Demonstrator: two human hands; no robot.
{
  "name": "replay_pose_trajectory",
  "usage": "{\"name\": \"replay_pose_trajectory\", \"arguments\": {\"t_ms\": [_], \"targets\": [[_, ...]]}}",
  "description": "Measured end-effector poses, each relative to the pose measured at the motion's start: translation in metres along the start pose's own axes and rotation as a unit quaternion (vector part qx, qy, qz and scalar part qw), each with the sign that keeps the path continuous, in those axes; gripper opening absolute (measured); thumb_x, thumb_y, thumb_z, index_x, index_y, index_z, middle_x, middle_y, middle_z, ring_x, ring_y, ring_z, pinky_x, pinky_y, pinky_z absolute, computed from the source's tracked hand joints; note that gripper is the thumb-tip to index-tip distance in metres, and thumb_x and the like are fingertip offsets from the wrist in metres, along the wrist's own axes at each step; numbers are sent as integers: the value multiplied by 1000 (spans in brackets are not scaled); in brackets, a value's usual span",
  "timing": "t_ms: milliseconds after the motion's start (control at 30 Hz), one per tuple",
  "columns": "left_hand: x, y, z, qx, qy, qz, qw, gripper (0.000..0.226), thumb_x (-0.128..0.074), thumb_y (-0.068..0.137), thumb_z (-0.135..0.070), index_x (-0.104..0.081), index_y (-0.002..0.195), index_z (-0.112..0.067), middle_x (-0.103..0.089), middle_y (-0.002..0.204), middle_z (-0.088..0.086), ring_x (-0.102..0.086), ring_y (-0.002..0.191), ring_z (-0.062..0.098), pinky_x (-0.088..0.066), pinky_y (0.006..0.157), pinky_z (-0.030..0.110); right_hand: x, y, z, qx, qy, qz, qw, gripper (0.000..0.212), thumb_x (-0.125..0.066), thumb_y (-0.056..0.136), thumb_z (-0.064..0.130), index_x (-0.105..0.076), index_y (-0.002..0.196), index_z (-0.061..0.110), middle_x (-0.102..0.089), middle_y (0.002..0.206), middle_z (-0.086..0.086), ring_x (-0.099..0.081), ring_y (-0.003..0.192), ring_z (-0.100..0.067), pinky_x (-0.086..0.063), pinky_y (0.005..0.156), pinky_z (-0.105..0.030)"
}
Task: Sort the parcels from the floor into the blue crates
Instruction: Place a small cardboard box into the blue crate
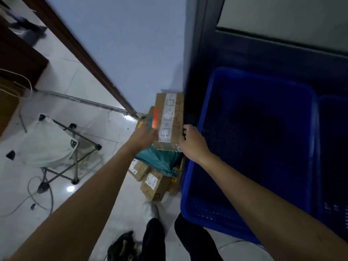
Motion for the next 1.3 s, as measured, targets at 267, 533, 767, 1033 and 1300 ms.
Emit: {"name": "replay_pose_trajectory", "arguments": {"t_ms": [267, 533, 767, 1033, 1300], "targets": [[-13, 41, 16, 17, -125, 34, 991, 36, -57, 101, -33, -52, 135, -23, -68, 115, -2, -69, 91, 11, -57, 69, 26, -33, 72, -19, -103, 42, 15, 994, 67, -42, 106, 40, -15, 159, 8, -28, 158, -15, -38, 140, -33, -37, 113, -46], [-11, 42, 25, 50, -214, 48, 974, 23, -57, 102, -30, -55, 122, -40, -69, 102, -11, -66, 93, 12, -55, 87, 40, -55, 84, -20, -153, 132, 1, 979, 60, -43, 100, 43, -30, 150, 12, -47, 143, -11, -54, 123, -30, -48, 103, -48], [8, 7, 19, 21, -228, 59, 972, 27, -54, 103, -28, -61, 128, -34, -72, 108, -4, -69, 99, 16, -55, 73, 27, -51, 49, 5, -176, 156, 24, 972, 71, -37, 95, 50, -20, 155, 14, -40, 152, -8, -48, 133, -29, -43, 109, -49], [35, -67, -8, -54, -287, 3, 956, 38, -57, 102, -22, -58, 140, -23, -70, 122, -1, -68, 110, 19, -56, 95, 43, -11, -18, 43, -147, 233, -47, 960, 75, -52, 81, 50, -31, 147, 20, -49, 138, -2, -53, 121, -23, -49, 102, -46], [5, -145, -66, -141, -267, 53, 952, 36, -54, 102, -20, -59, 138, -22, -70, 116, -7, -66, 106, 10, -55, 90, 33, 46, -119, 27, -143, 277, -152, 938, 84, -59, 69, 60, -35, 141, 23, -54, 129, 1, -56, 116, -19, -51, 97, -46]]}}
Point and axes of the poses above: each hand's wrist, its own y-axis towards the middle knuckle, its own x-axis out of the back of the hand, z = x × y, the point moved 1 cm from there along y, towards the middle knuckle
